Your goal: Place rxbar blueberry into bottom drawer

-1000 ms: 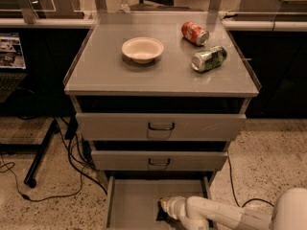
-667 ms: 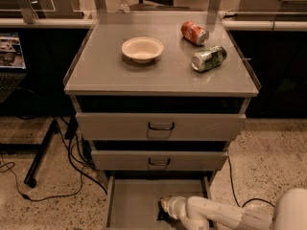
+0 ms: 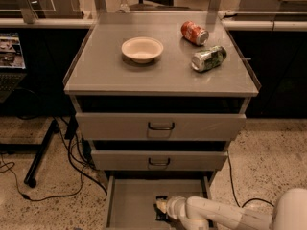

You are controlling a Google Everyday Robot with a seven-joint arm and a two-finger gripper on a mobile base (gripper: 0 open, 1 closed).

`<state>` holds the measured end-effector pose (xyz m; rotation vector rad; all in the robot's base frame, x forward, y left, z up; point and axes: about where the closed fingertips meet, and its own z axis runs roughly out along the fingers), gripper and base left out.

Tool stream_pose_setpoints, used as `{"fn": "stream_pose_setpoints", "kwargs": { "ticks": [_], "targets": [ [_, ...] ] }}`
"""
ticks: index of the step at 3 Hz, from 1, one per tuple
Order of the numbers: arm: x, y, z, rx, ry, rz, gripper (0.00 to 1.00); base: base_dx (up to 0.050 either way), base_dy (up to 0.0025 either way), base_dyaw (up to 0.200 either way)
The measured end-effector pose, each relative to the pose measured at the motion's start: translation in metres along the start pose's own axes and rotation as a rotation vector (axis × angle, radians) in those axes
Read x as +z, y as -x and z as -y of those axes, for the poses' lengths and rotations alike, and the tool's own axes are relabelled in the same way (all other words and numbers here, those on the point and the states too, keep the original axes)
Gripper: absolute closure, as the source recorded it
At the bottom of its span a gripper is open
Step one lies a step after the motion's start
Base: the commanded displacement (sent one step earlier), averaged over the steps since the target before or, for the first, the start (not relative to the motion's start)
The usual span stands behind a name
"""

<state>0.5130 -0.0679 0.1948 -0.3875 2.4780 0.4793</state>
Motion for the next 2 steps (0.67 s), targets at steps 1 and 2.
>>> {"fn": "stream_pose_setpoints", "kwargs": {
  "ticks": [1, 2],
  "targets": [
    [0.0000, 0.0000, -0.0001, 0.000, 0.000, 0.000, 0.00, 0.000, 0.00000, 0.000],
    [0.0000, 0.0000, -0.0001, 0.000, 0.000, 0.000, 0.00, 0.000, 0.00000, 0.000]
  ]
}}
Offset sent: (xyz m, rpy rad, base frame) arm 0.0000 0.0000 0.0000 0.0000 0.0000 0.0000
